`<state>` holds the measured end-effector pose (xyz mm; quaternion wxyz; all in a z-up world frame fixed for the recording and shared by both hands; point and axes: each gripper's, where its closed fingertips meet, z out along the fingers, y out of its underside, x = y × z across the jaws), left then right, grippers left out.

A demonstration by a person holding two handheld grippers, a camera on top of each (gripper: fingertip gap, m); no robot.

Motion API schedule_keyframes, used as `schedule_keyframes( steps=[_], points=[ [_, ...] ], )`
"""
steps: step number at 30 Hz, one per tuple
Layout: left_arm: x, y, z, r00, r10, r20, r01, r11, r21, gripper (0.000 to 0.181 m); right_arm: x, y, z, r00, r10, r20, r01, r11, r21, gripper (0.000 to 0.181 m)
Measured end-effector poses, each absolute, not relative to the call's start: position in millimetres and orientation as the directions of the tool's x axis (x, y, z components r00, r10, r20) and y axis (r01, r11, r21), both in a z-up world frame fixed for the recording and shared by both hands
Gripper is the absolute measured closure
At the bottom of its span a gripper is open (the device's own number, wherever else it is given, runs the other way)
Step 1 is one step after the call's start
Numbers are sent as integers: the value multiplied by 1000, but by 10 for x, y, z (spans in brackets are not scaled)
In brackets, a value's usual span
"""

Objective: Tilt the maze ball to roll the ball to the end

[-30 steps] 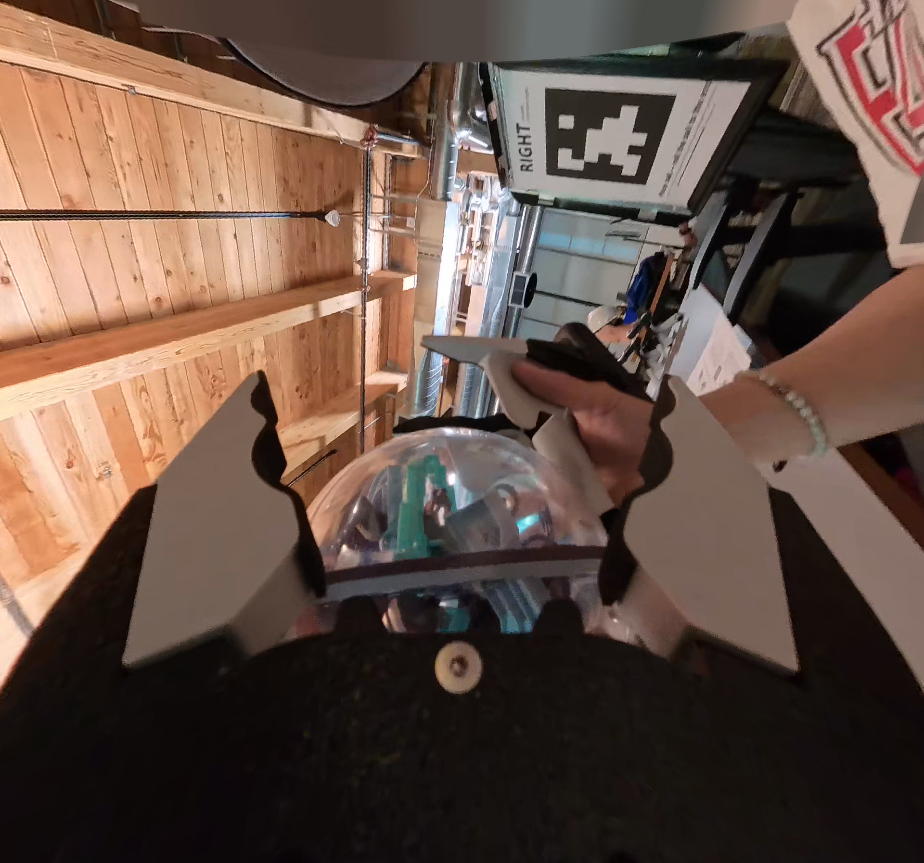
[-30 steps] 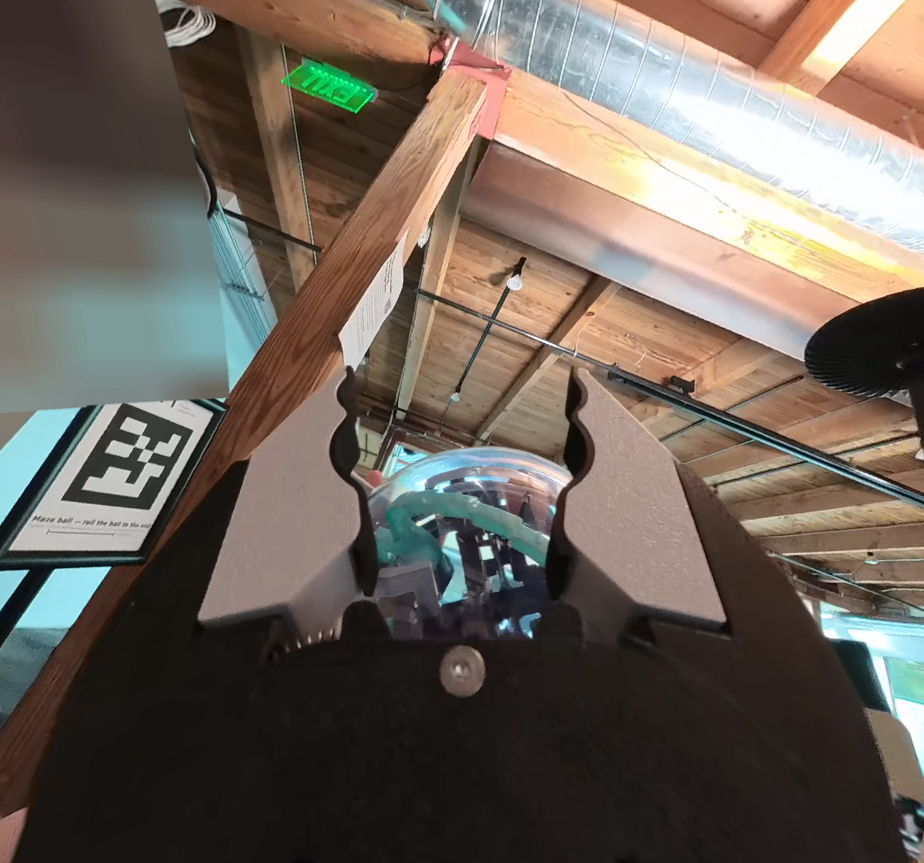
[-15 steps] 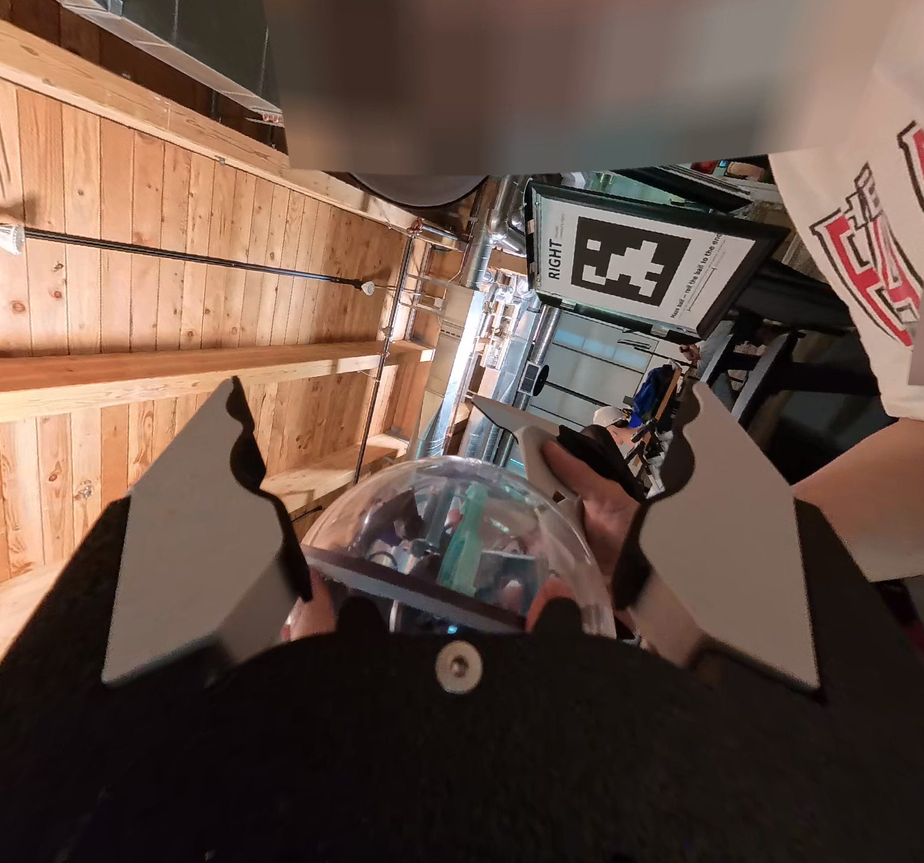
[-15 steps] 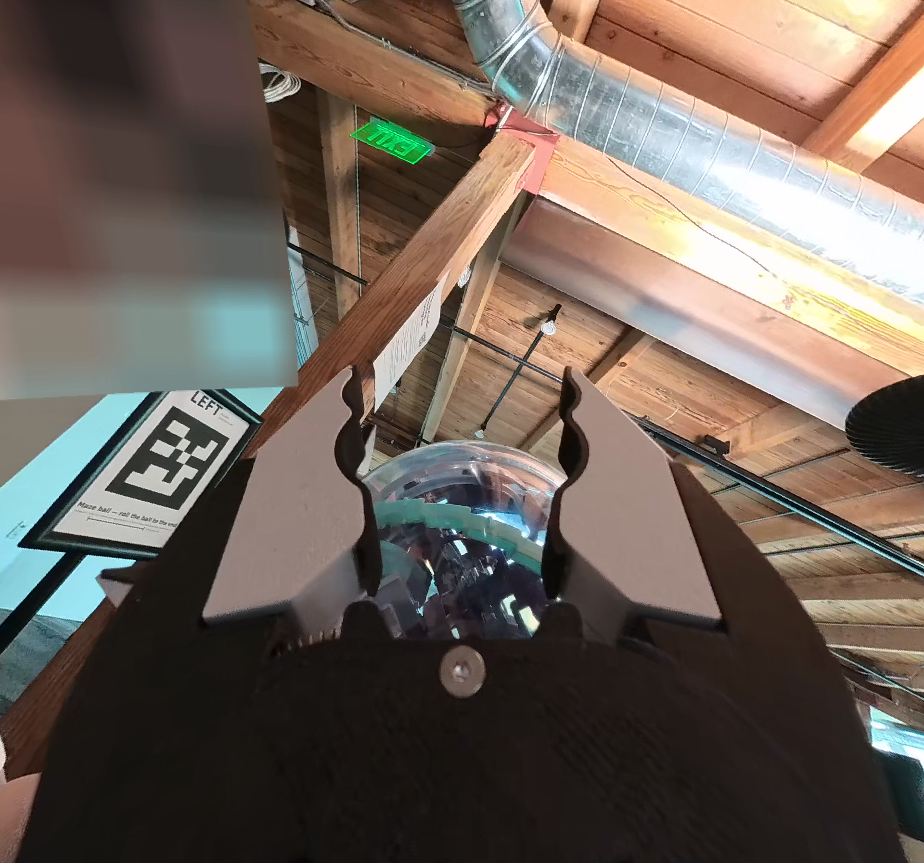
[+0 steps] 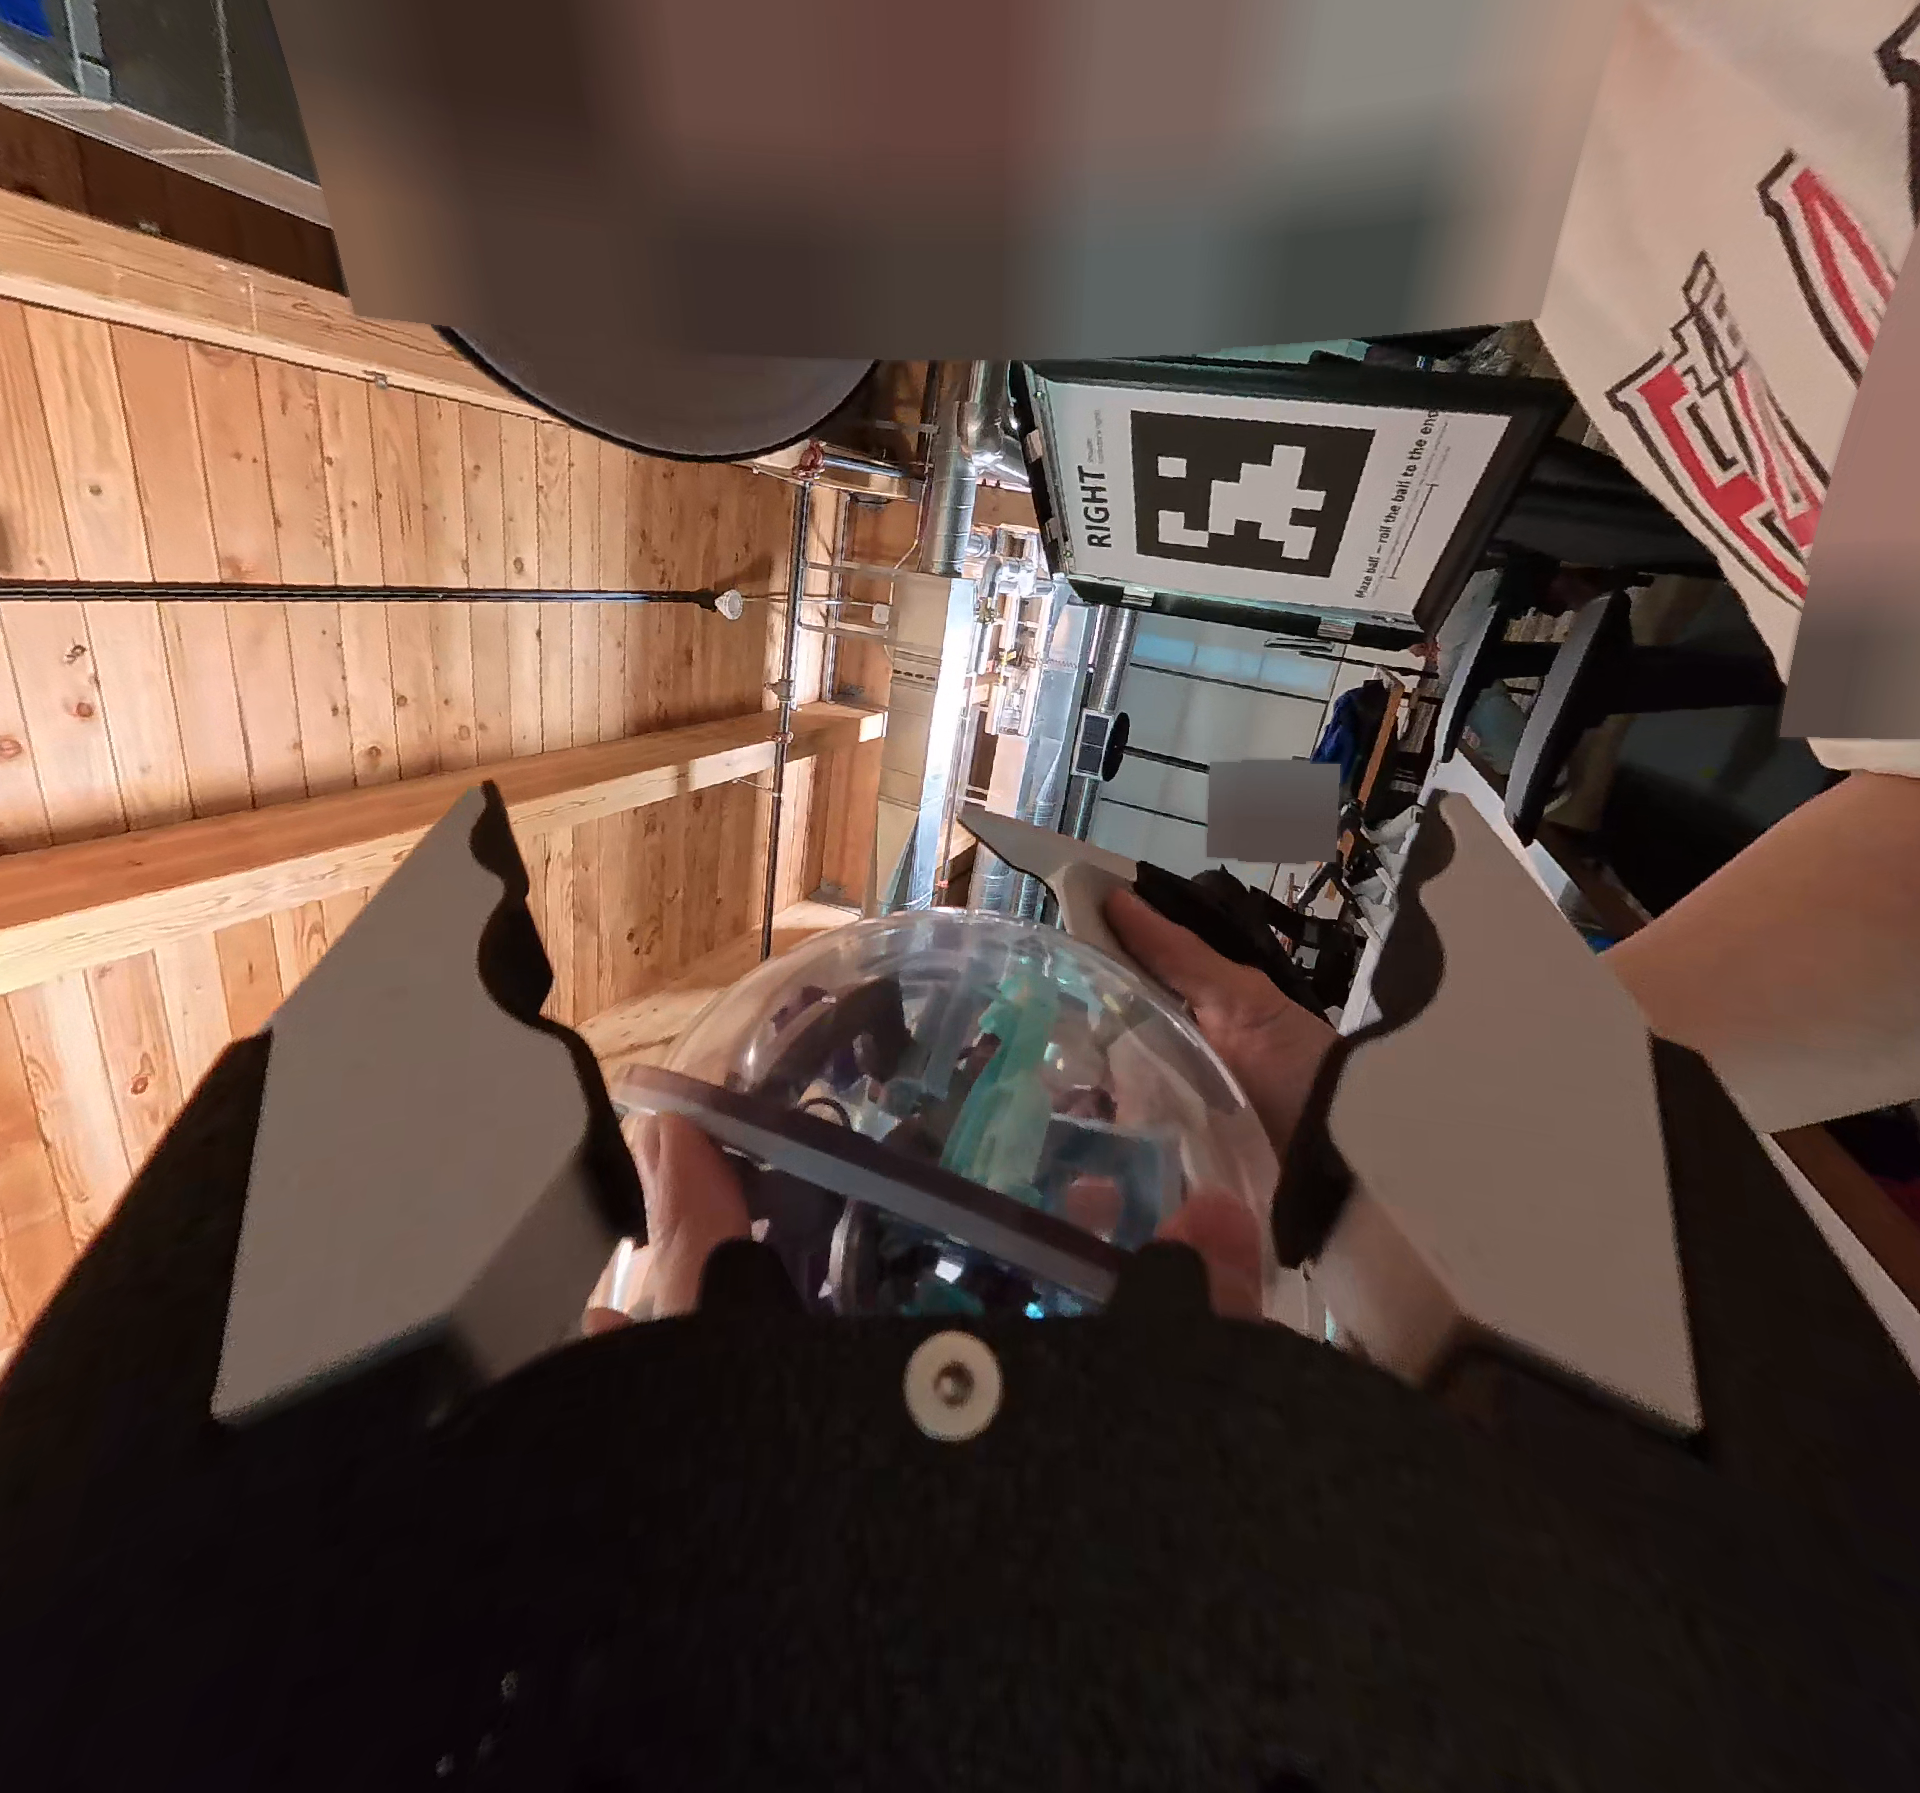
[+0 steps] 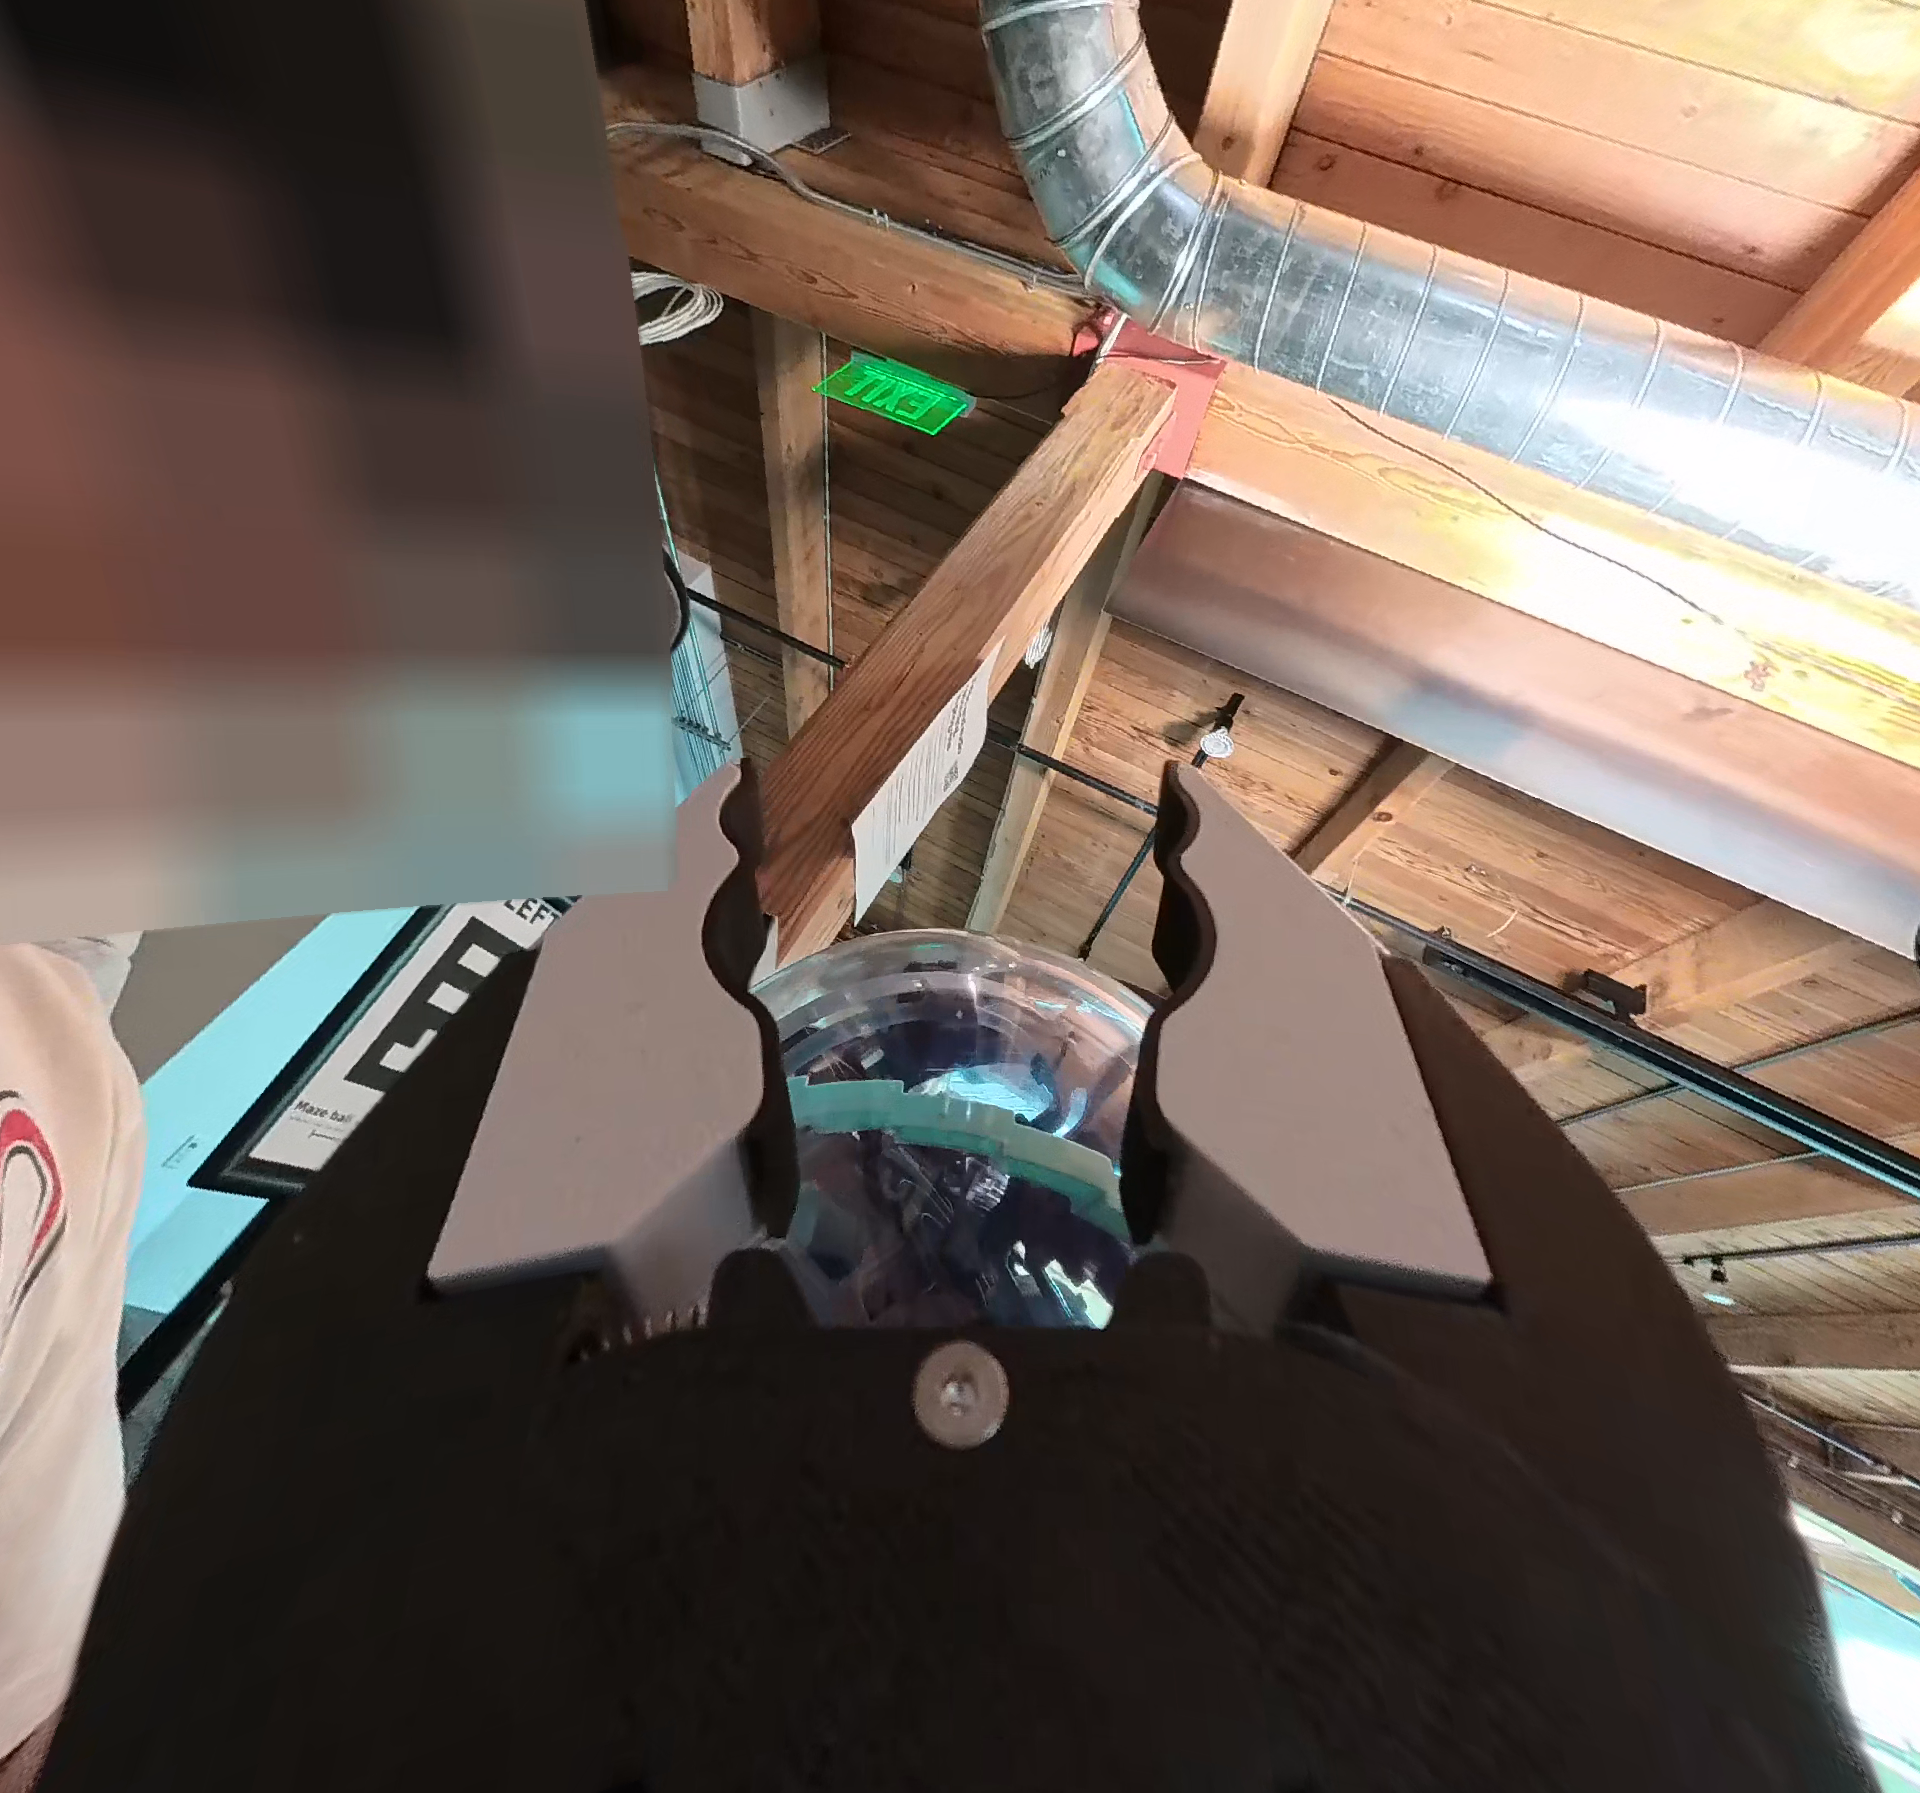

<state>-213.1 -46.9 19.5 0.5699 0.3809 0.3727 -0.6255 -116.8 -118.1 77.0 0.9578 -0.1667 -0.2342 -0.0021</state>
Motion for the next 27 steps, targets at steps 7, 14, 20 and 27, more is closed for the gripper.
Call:
schedule_keyframes(
  steps=[7, 14, 20, 27],
  points=[
    [-2136, -408, 237, -88, -452, -888, 994, -103, -46, 24, -1260, -1163, 793, 881, 31, 472, 139, 937, -319, 108],
    [-2144, -288, 318, -159, -490, -857, 981, -173, -83, 24, -1428, -1123, 835, 859, -60, 508, 249, 917, -313, 109],
    [-2033, -236, 350, -190, -519, -834, 979, -167, -119, 24, -1487, -1132, 878, 852, -106, 512, 300, 902, -311, 110],
    [-1912, -143, 413, -241, -568, -787, 969, -180, -167, 24, -1502, -1218, 931, 867, -107, 487, 274, 918, -285, 111]
  ],
)
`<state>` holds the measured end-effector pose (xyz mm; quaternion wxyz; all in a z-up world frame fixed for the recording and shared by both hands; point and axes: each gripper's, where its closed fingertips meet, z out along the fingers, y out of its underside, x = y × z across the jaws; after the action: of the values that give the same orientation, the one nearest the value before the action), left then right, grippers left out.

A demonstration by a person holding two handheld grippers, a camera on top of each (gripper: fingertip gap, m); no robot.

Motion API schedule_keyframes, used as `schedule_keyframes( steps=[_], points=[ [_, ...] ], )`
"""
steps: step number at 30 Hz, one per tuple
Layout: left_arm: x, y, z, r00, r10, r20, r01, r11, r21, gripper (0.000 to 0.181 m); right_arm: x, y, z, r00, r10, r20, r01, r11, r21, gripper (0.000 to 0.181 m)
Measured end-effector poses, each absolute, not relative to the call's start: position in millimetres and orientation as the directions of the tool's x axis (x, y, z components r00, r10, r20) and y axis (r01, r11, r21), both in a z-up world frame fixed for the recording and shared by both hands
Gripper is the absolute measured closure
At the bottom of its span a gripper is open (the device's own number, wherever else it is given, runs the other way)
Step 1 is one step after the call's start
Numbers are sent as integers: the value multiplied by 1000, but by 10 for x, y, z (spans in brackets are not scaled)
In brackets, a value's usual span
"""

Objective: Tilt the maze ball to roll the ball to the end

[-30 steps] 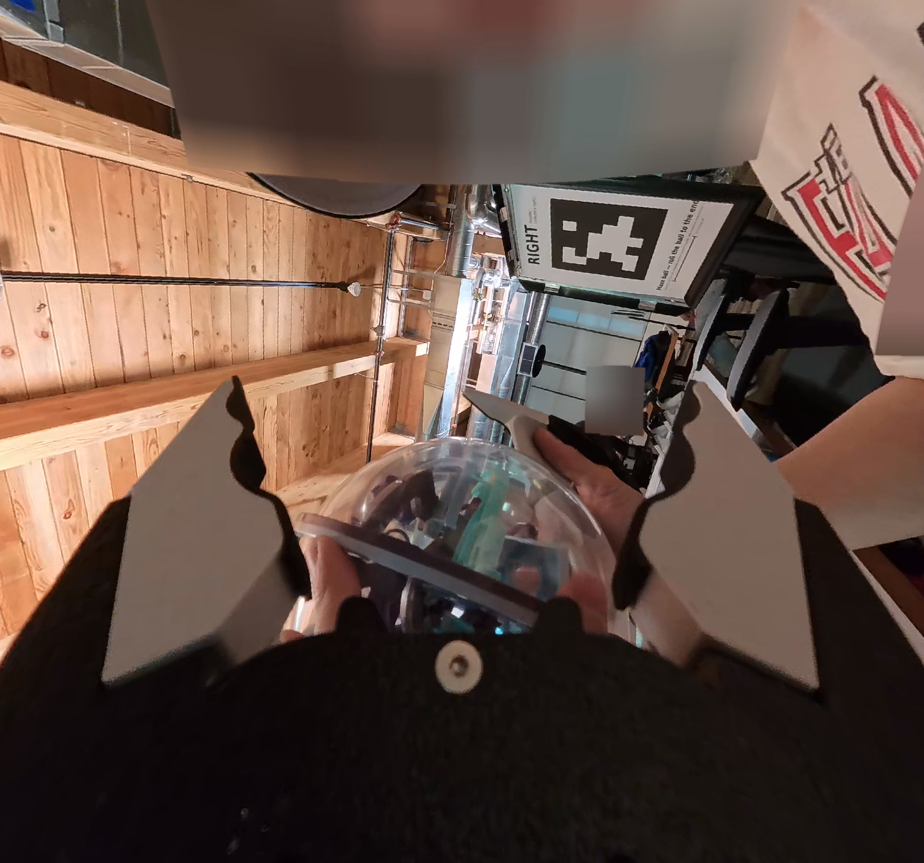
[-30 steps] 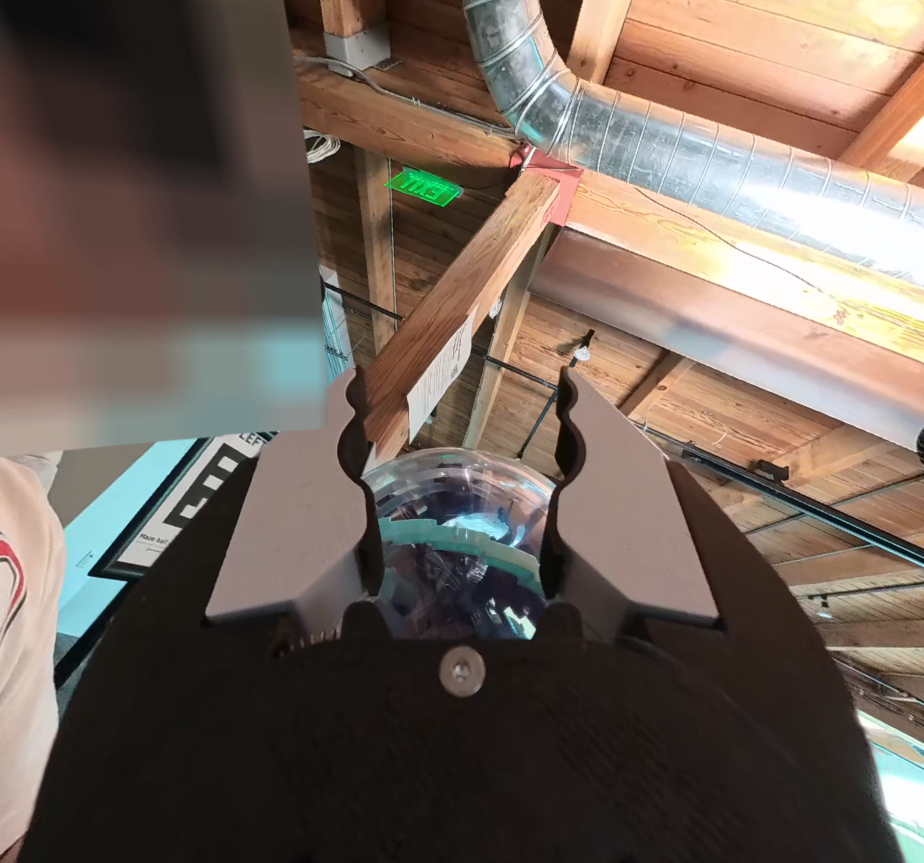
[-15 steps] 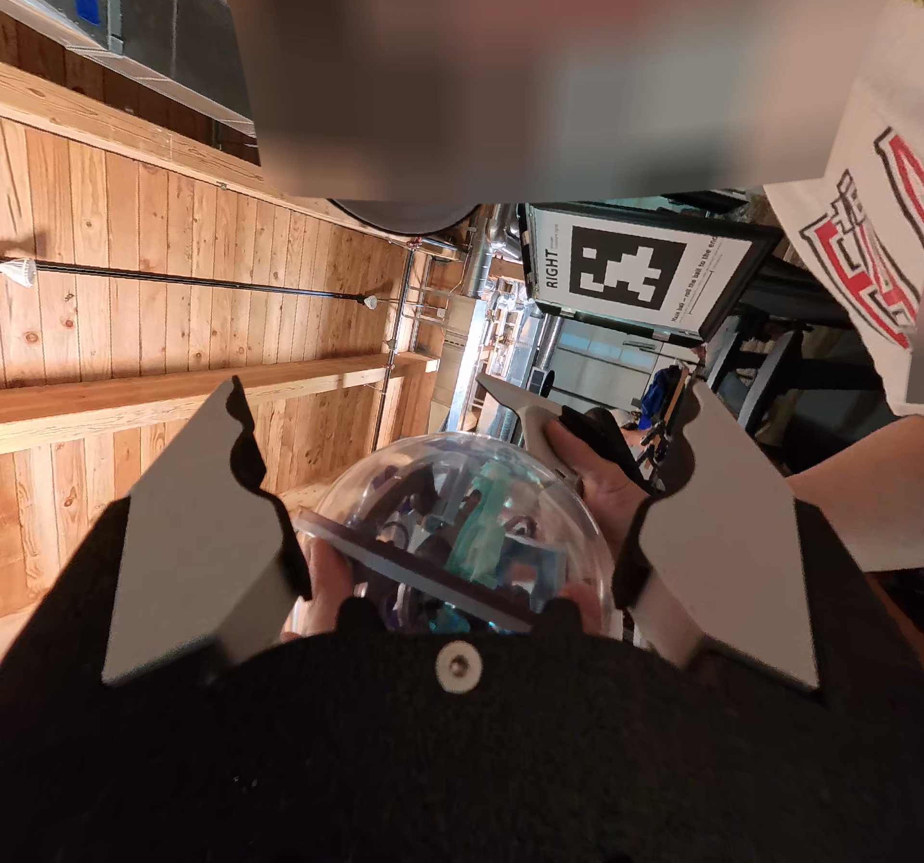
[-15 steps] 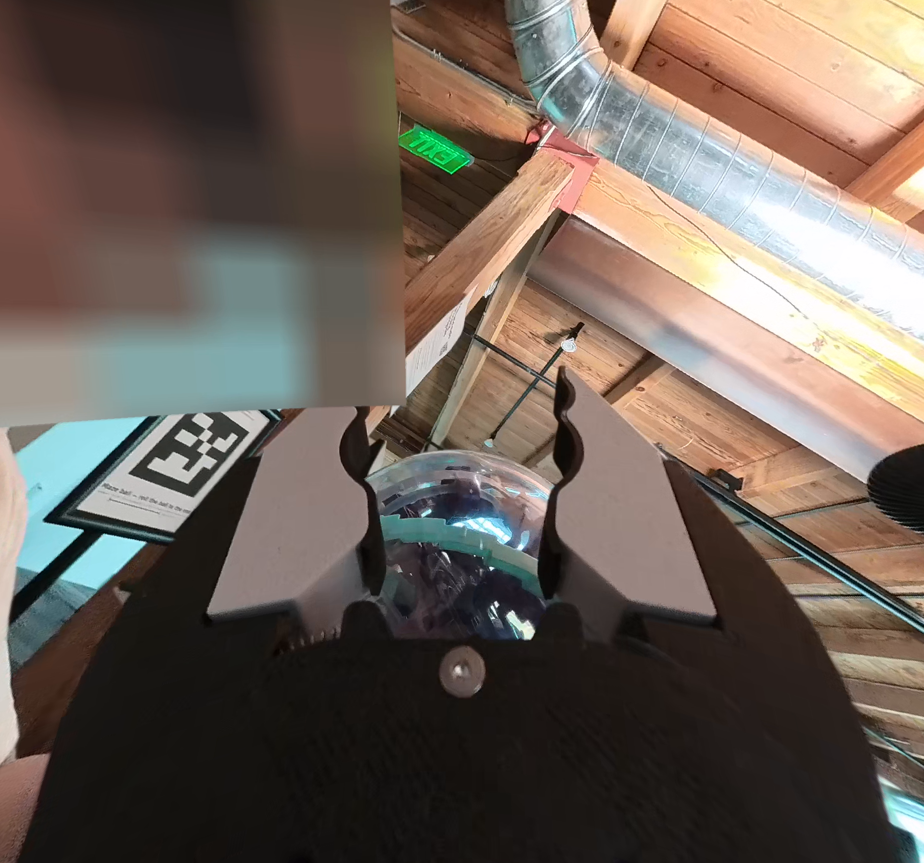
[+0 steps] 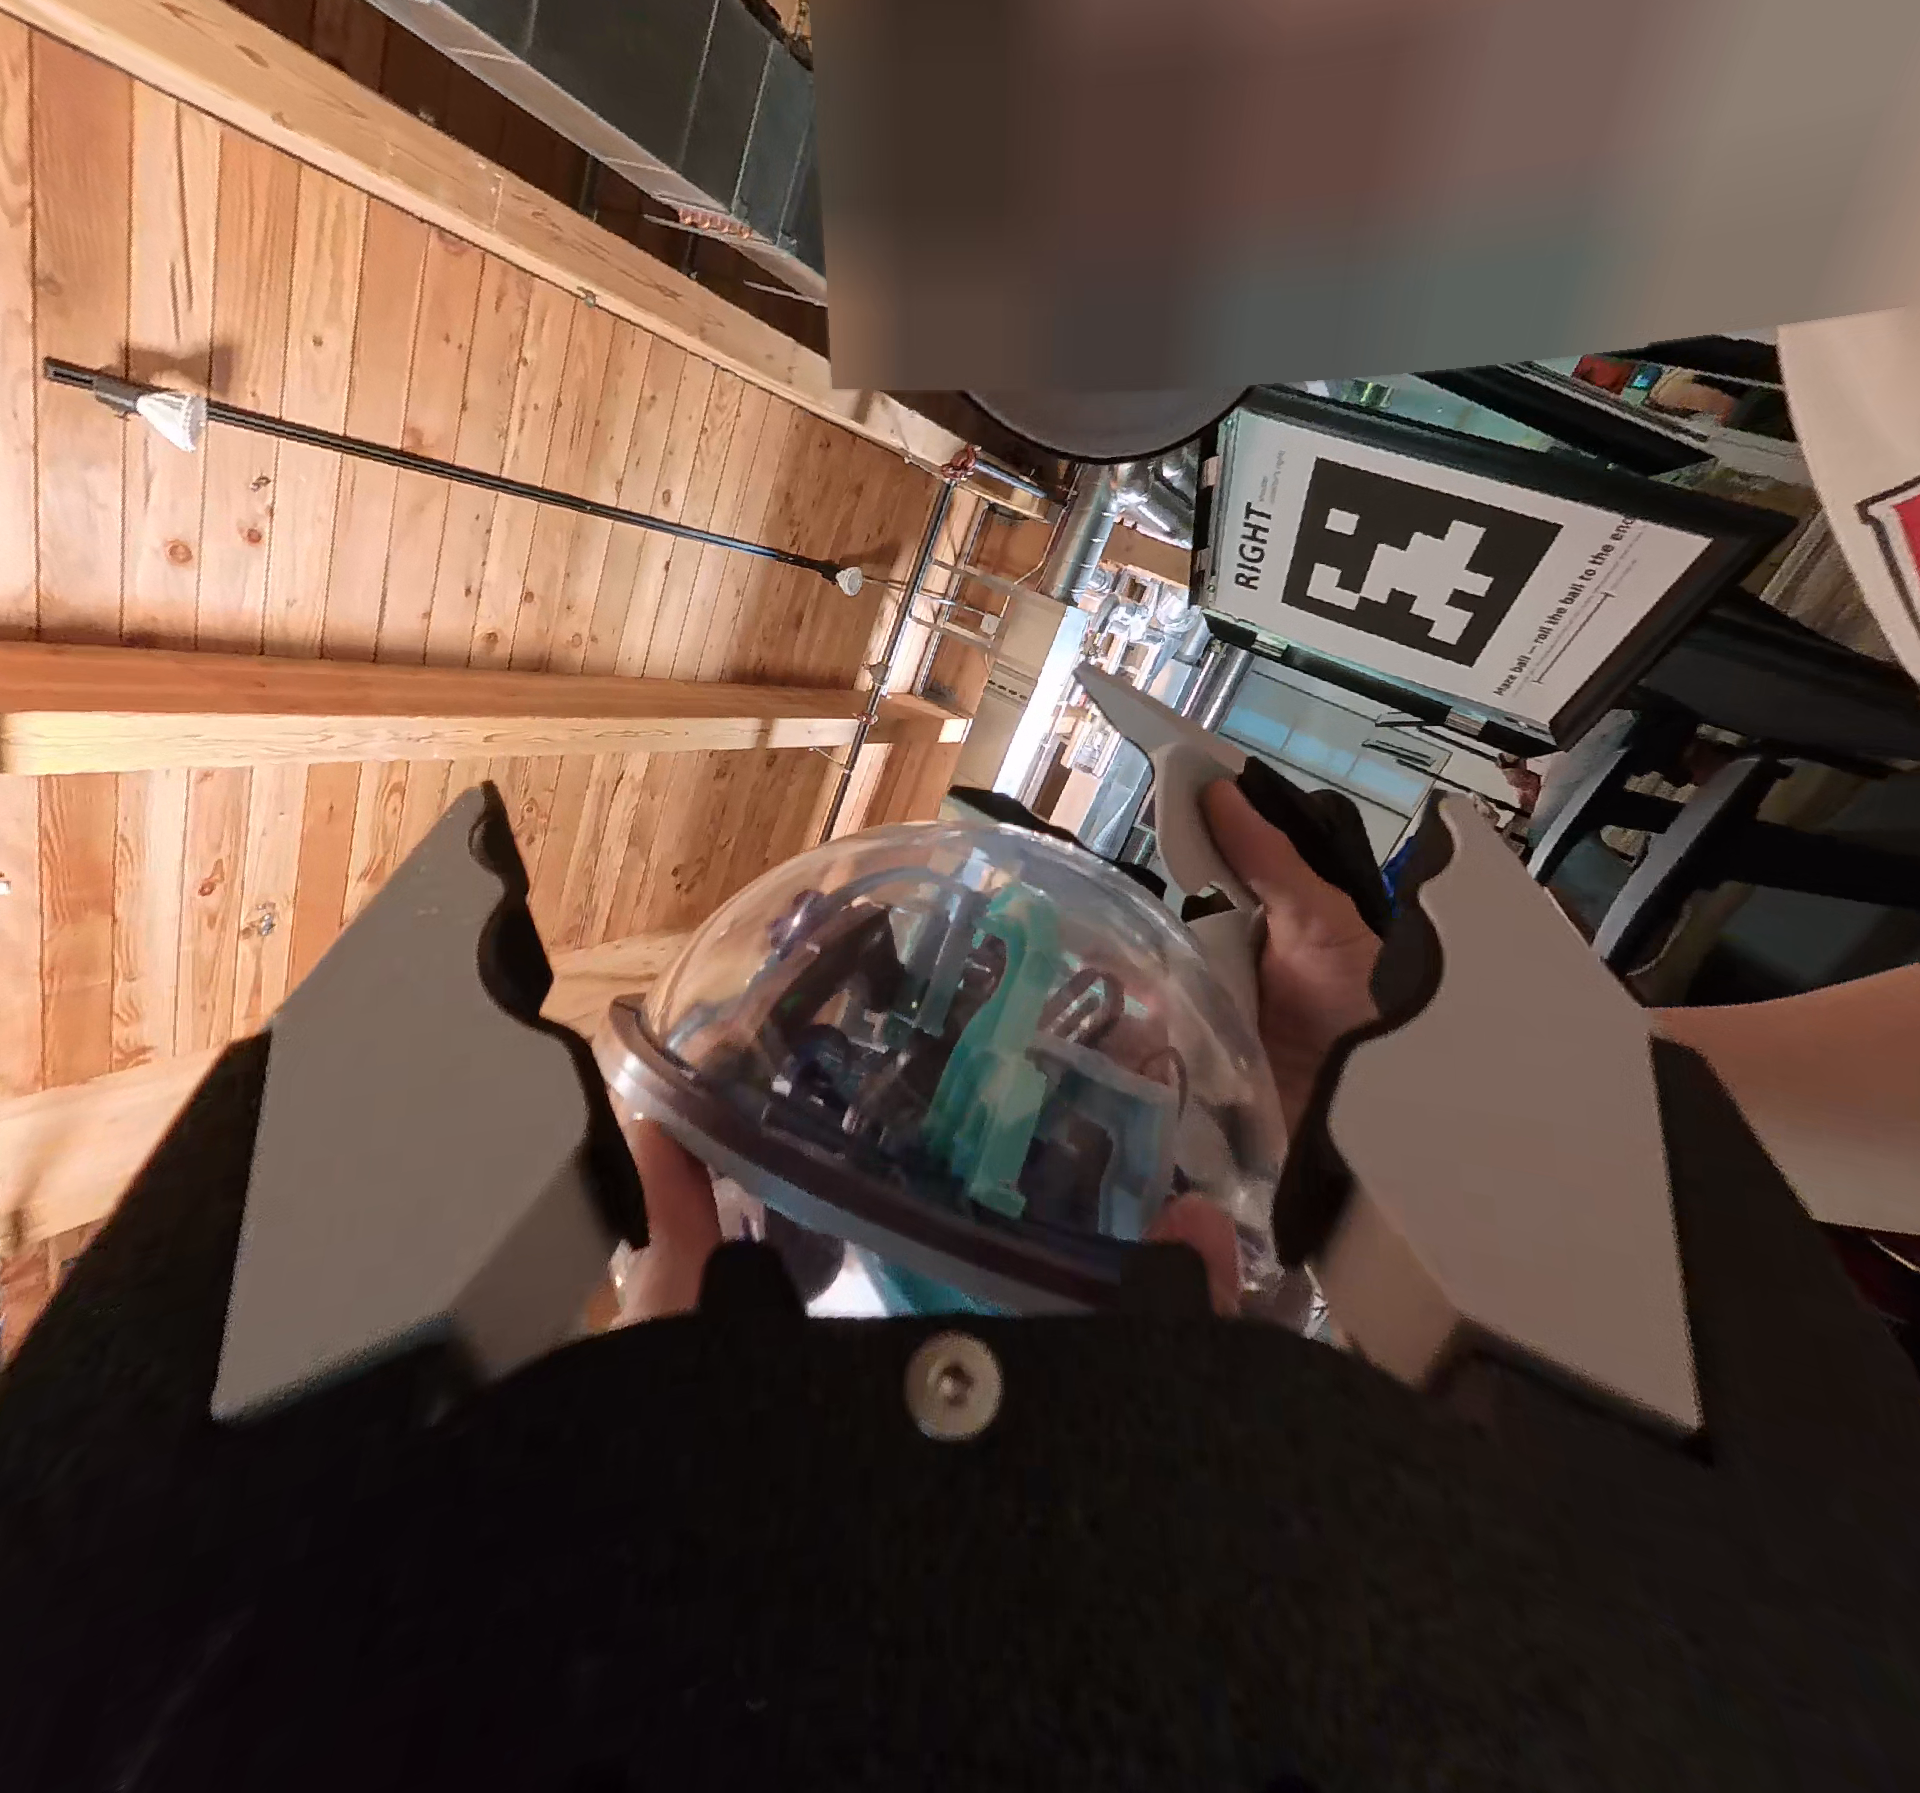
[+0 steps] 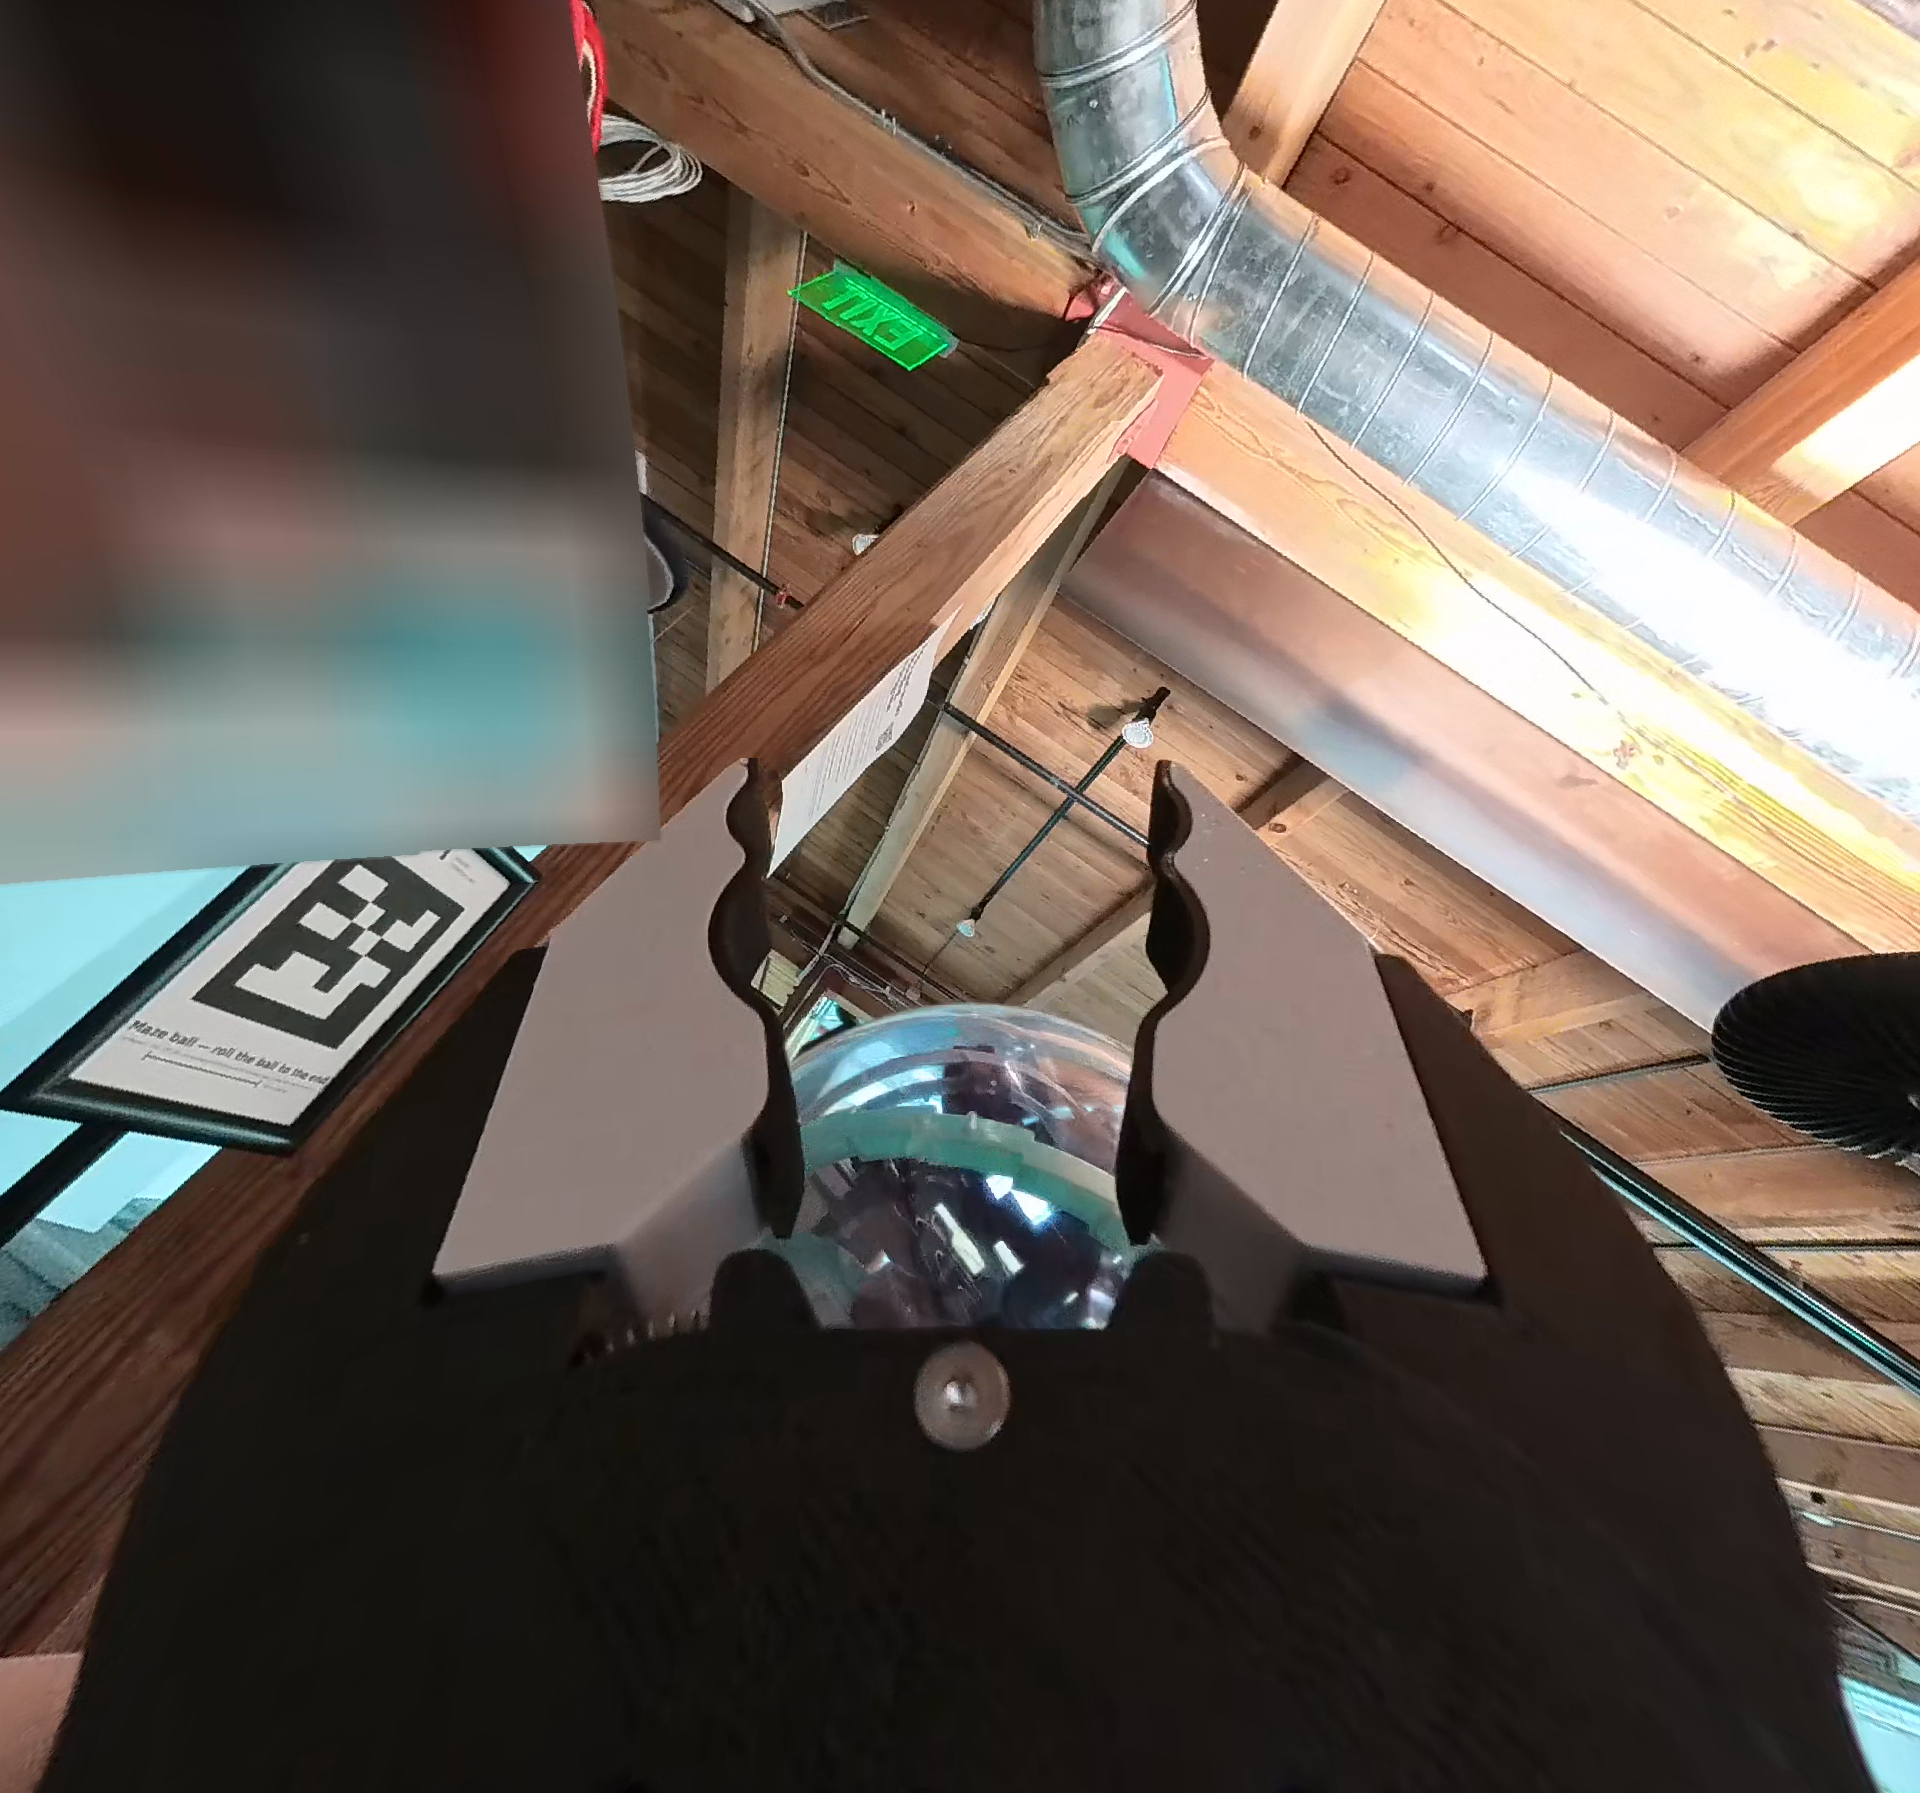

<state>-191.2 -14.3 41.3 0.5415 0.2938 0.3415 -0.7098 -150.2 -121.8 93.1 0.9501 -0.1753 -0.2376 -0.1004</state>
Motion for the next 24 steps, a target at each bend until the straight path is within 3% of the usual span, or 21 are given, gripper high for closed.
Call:
schedule_keyframes(
  steps=[4, 14, 24],
  points=[
    [-1877, -96, 428, -273, -579, -769, 961, -205, -186, 24, -1500, -1258, 945, 874, -94, 477, 250, 928, -275, 111],
    [-1911, 306, 581, -524, -565, -637, 833, -495, -246, 25, -1782, -1340, 943, 851, -27, 525, 174, 957, -233, 114],
    [-2006, 646, 637, -676, -447, -586, 668, -707, -232, 25, -2115, -1150, 778, 757, -25, 653, 251, 933, -256, 114]
  ],
)
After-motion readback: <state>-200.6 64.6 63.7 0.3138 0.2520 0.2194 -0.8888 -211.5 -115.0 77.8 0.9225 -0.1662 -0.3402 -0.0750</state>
